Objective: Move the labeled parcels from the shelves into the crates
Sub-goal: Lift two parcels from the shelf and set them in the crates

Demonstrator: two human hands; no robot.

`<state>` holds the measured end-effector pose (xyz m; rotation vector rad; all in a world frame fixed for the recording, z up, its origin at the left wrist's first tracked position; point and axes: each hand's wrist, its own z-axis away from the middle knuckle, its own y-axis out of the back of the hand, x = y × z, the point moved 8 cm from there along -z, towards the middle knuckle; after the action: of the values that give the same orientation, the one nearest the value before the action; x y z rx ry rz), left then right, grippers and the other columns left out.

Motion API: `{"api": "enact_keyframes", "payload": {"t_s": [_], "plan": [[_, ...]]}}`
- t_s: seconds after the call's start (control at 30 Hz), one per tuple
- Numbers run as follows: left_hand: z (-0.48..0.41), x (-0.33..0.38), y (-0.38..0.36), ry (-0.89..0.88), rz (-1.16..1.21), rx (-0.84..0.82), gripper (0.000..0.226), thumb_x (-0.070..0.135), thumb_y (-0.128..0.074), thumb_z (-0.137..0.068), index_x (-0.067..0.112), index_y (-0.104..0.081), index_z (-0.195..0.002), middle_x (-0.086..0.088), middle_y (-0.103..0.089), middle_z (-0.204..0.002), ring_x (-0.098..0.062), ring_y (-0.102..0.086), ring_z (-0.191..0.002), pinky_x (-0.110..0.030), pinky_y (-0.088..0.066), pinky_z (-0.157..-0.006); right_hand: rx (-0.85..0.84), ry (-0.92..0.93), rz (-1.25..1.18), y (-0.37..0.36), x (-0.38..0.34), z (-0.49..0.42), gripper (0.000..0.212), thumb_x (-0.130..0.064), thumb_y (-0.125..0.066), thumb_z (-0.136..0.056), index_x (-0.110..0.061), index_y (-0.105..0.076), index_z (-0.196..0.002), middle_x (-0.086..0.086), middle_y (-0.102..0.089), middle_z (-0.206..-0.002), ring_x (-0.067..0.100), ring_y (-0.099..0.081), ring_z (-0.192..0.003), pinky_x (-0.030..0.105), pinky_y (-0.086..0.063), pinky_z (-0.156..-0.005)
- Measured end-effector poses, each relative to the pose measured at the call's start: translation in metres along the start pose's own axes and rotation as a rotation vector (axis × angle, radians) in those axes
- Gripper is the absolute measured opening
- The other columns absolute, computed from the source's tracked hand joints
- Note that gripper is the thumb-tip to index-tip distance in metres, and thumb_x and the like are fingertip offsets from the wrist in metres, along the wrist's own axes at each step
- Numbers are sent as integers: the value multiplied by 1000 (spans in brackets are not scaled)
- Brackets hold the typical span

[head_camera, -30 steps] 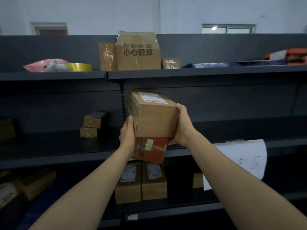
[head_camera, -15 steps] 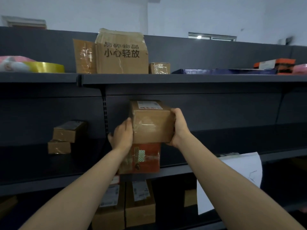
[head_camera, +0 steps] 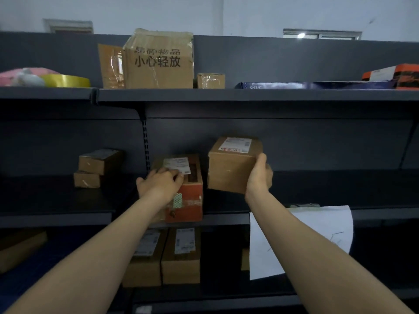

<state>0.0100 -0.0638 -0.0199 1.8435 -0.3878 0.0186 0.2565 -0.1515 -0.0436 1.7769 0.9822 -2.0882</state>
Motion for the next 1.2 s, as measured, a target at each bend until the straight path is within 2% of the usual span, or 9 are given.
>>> {"api": "enact_keyframes", "payload": {"t_s": [0.2, 0.3, 0.4, 0.47, 0.57, 0.67, 0.87, 0.93, 1.2], "plan": [[27, -18, 12, 80, 230, 212, 42, 37, -46, -95, 28, -47, -136, -3, -28, -152, -25, -27, -137, -45, -27, -106, -288, -165, 134, -6, 33, 4, 53, -58, -50, -75, -20, -63, -110, 5, -64, -108, 27, -61, -100, 46, -51, -93], [38, -46, 11, 330, 519, 235, 80, 41, -68, -82, 23, -26, -146, -12, -9, -155, -37, -18, -139, -52, -28, -108, -352, -181, 148, -6, 43, 5, 43, -52, -53, -77, -21, -64, -105, 8, -66, -109, 28, -62, -99, 46, -50, -93], [41, -64, -10, 523, 866, 168, 98, 44, -80, -68, 16, -25, -145, -17, -33, -144, -41, -42, -125, -55, -40, -101, -381, -151, 201, -8, 44, 9, 33, -44, -51, -88, -19, -58, -109, 5, -62, -104, 24, -58, -95, 38, -48, -83], [44, -68, -13, 506, 967, 169, 83, 43, -81, -66, 13, -41, -133, -14, -53, -127, -36, -56, -110, -53, -48, -93, -379, -109, 249, -7, 46, 12, 30, -45, -55, -89, -24, -51, -111, 2, -58, -103, 22, -55, -95, 38, -45, -82], [54, -80, -18, 524, 1146, 215, 64, 30, -78, -74, 16, -46, -127, -11, -58, -116, -34, -60, -101, -54, -52, -86, -356, -98, 215, -3, 53, 20, 41, -49, -65, -84, -30, -49, -117, -2, -57, -104, 21, -56, -96, 44, -50, -89], [63, -84, -26, 510, 1287, 215, 58, 21, -74, -79, 22, -42, -127, -8, -53, -115, -31, -58, -99, -54, -52, -84, -360, -87, 127, 1, 57, 33, 40, -41, -66, -86, -35, -49, -122, -4, -60, -104, 19, -59, -94, 51, -53, -89], [76, -48, -28, 337, 1299, 191, 64, 28, -74, -79, 22, -39, -132, -5, -51, -124, -23, -54, -105, -44, -51, -88, -186, 126, 101, 48, 27, 44, 56, -36, -61, -91, -28, -41, -142, -6, -53, -119, 14, -52, -107, 36, -47, -90], [83, -21, -29, 267, 1304, 193, 62, 27, -72, -81, 19, -40, -134, 1, -51, -122, -17, -50, -103, -33, -46, -88, -142, 169, 107, 76, 15, 42, 56, -36, -61, -91, -28, -40, -142, -6, -52, -122, 14, -52, -110, 35, -47, -92], [113, 151, -60, 3, 1402, -33, 56, 26, -72, -82, 17, -47, -132, 1, -58, -114, -17, -57, -104, -34, -50, -87, 101, 199, 78, 253, -25, 19, 61, -38, -65, -88, -32, -38, -142, -5, -56, -117, 17, -56, -107, 47, -50, -96]]}}
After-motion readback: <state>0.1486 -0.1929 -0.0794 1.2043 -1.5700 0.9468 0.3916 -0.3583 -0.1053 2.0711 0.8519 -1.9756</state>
